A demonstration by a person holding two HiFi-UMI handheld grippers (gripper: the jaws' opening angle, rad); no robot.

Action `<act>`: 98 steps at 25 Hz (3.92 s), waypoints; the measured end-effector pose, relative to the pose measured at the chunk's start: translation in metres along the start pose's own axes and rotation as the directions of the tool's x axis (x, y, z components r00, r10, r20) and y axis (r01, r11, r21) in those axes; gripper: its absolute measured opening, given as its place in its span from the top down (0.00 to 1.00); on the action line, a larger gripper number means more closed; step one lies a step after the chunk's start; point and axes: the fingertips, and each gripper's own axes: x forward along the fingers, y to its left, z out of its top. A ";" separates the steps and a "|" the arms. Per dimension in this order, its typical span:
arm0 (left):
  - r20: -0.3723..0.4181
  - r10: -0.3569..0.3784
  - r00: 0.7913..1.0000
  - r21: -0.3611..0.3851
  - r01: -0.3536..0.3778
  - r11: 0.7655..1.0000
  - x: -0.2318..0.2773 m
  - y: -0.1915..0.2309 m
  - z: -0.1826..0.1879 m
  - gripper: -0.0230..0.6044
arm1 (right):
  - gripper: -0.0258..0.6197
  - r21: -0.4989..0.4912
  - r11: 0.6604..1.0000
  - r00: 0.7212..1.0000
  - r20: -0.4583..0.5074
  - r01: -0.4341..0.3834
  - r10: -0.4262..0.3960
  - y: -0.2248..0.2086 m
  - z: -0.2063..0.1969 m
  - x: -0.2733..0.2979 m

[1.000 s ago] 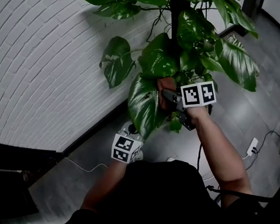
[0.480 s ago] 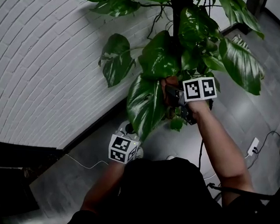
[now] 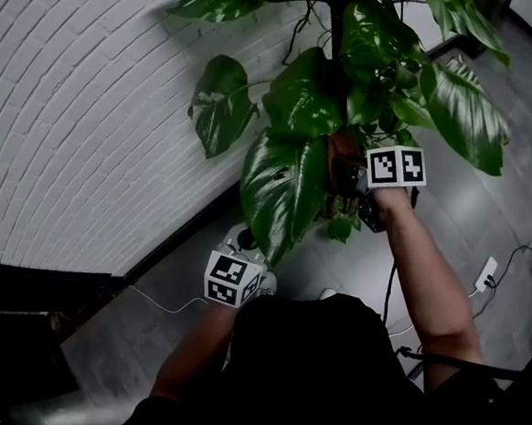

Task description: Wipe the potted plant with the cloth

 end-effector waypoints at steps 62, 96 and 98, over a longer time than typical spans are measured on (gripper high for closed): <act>-0.002 -0.036 0.999 0.017 0.036 0.999 -0.004 -0.006 0.018 0.94 | 0.86 0.152 0.988 0.997 0.081 -0.001 -0.011 -0.012 -0.082 -0.017; -0.058 -0.255 0.965 0.124 0.260 0.958 0.000 -0.026 0.006 0.94 | 0.86 0.302 0.930 0.953 0.274 -0.210 0.126 0.109 -0.104 -0.041; -0.064 -0.249 0.966 0.121 0.255 0.959 -0.001 -0.026 0.003 0.94 | 0.86 0.310 0.930 0.958 0.261 -0.199 0.118 0.101 -0.107 -0.038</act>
